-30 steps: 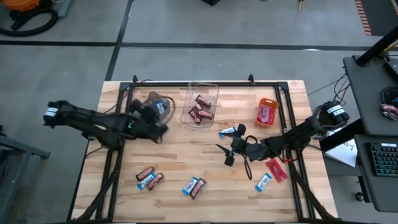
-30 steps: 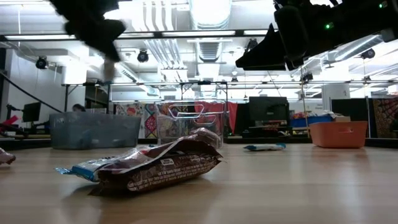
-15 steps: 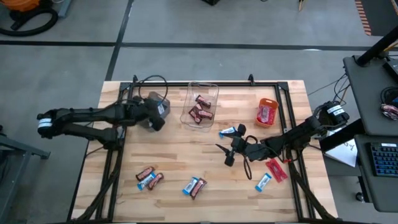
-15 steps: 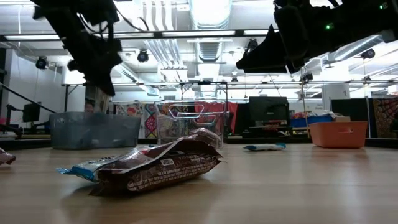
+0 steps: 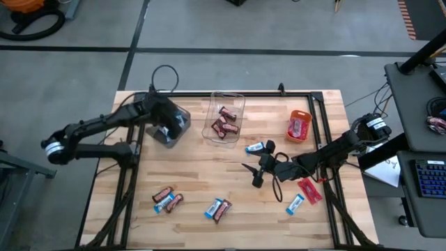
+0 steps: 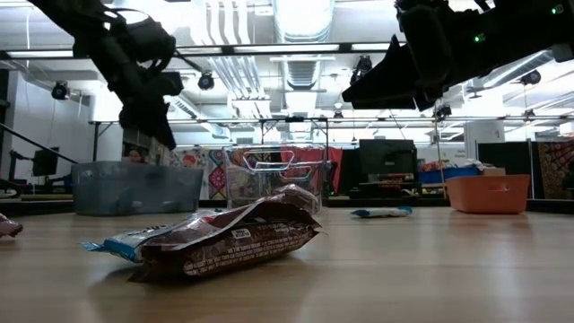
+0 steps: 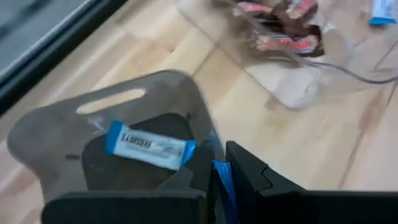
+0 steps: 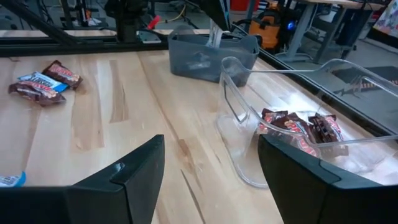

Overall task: Sort candy
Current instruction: Put the blue chocolate into the black bin, then put the red candy into the orange bin

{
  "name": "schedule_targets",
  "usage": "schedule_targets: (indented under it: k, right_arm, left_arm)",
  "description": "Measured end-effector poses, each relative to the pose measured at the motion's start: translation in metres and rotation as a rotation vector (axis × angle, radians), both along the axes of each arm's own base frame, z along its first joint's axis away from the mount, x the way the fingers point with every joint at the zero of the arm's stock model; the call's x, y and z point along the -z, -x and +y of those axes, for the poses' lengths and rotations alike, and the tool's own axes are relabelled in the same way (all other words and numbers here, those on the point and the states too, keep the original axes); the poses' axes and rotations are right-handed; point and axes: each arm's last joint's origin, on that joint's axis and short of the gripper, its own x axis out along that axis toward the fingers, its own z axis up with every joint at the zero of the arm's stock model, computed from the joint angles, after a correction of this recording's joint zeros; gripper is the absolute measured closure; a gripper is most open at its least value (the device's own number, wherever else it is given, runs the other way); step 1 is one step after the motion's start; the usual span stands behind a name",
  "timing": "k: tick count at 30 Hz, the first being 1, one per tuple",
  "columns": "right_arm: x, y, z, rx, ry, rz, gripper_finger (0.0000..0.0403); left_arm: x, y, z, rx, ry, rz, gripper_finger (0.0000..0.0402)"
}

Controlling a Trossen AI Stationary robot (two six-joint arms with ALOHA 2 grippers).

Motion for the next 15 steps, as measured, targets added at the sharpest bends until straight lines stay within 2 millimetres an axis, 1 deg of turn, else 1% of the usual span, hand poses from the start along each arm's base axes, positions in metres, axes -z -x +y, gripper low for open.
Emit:
schedule_targets:
  k: [3, 6, 15]
  right_arm:
    - [0.0, 0.0, 0.0001, 0.0, -0.011, -0.004, 0.0154]
    - [0.0, -0.0001, 0.0003, -0.007, -0.016, -0.004, 0.0154]
    - [0.0002, -0.0001, 0.0005, -0.016, -0.019, -0.002, 0.0154]
  left_arm:
    - [0.0003, 0.006, 0.0076, -0.061, -0.016, 0.016, 0.0386]
    - [-0.0003, 0.0083, 0.0118, -0.094, -0.032, 0.016, 0.0372]
    - [-0.0005, 0.0087, 0.0127, -0.128, -0.02, 0.003, 0.031]
